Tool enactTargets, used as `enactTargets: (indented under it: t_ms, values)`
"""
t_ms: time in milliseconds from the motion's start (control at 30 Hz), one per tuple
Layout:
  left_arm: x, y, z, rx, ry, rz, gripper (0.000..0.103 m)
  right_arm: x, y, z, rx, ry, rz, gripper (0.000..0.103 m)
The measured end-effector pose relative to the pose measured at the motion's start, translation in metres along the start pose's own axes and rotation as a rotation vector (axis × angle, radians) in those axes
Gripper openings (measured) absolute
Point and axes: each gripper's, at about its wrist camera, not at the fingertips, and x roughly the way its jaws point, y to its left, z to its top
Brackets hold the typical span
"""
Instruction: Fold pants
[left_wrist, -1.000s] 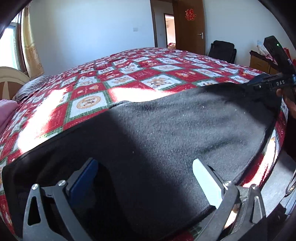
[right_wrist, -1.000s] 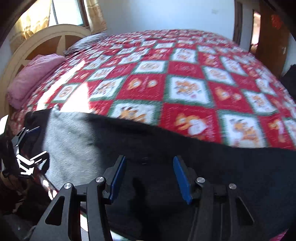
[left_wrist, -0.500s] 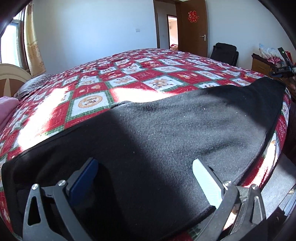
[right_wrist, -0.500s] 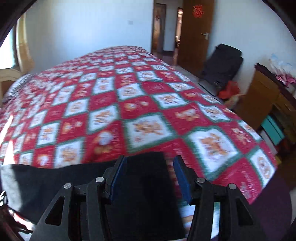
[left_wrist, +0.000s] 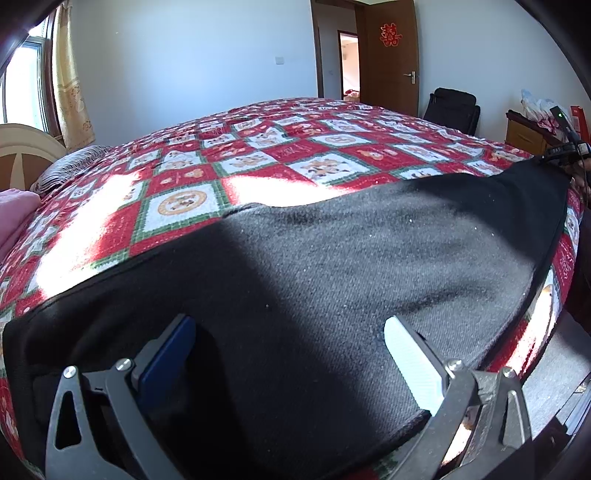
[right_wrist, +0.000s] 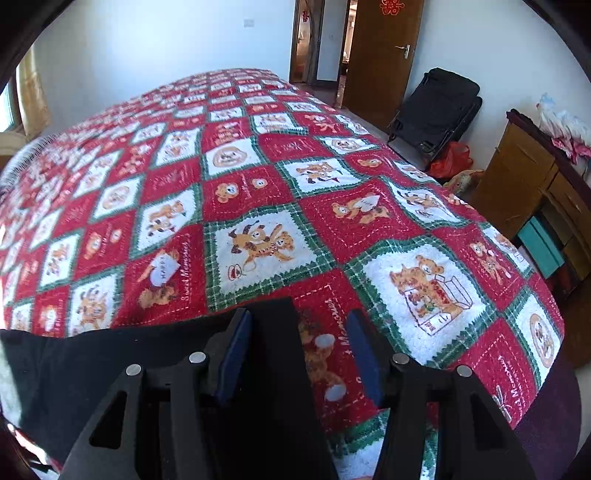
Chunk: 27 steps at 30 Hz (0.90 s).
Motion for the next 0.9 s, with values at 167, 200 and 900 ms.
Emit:
enactTargets:
  t_ms: [167, 200, 900]
  values:
    - [0.000, -0.001, -0.002, -0.007, -0.012, 0.003, 0.103, -0.029, -0.033, -0.013, 0.162, -0.023, 0.170, 0.054]
    - [0.000, -0.001, -0.002, -0.008, -0.013, 0.004, 0.103, -0.030, -0.035, -0.015, 0.168, -0.015, 0.190, 0.055]
    - [-0.002, -0.001, -0.002, -0.010, -0.024, 0.005, 0.103, -0.003, -0.032, -0.025, 0.133, 0.012, 0.351, 0.018]
